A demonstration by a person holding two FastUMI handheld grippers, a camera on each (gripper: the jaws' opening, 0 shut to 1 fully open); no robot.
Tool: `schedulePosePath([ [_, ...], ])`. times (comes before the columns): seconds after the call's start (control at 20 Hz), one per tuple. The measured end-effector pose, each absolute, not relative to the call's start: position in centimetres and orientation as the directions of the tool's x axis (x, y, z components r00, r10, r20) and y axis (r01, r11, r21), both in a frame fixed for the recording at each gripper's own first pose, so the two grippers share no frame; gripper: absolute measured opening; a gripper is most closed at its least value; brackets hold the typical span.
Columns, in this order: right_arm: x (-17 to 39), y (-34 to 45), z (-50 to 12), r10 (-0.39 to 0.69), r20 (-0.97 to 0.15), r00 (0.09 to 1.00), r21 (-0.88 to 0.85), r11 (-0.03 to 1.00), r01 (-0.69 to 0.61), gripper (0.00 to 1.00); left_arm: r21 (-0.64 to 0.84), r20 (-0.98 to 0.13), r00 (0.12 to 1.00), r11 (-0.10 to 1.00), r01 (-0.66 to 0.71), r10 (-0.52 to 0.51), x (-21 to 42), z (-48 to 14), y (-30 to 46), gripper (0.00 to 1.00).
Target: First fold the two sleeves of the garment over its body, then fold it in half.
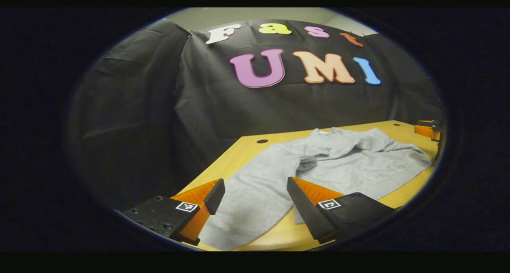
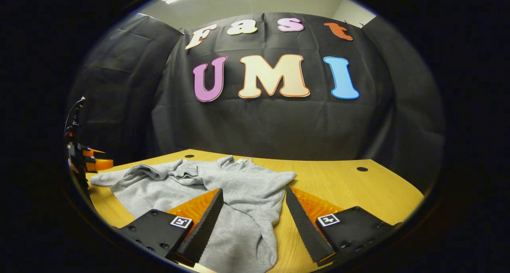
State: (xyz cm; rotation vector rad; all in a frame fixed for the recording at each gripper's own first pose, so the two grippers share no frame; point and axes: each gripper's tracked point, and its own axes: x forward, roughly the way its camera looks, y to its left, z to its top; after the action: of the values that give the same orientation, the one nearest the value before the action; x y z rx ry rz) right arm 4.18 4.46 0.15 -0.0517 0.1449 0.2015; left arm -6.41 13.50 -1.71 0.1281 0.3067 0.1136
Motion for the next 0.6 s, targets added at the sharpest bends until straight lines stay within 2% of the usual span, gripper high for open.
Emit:
schedulePosePath([
  [0.15,4.1,4.6,0.1,0.203,-0.158,0.966,-0.029,0.977,-0.21,0.98,0.174,-0.359,0.918,0.979,-0.109,0.166,-9.2,-2.8,16.9,0.93],
  [0.35,4.1,4.2,0.6,0.192,-0.142,0.971,-0.027,0.98,-0.198,0.98,0.102,-0.443,0.878,0.983,-0.153,0.183,-12.3,-5.6,18.5,0.94],
  [0.6,4.1,4.0,0.8,0.193,-0.137,0.972,0.018,0.981,-0.192,0.98,0.037,-0.483,0.856,0.981,-0.191,0.185,-13.9,-7.8,18.8,0.94],
])
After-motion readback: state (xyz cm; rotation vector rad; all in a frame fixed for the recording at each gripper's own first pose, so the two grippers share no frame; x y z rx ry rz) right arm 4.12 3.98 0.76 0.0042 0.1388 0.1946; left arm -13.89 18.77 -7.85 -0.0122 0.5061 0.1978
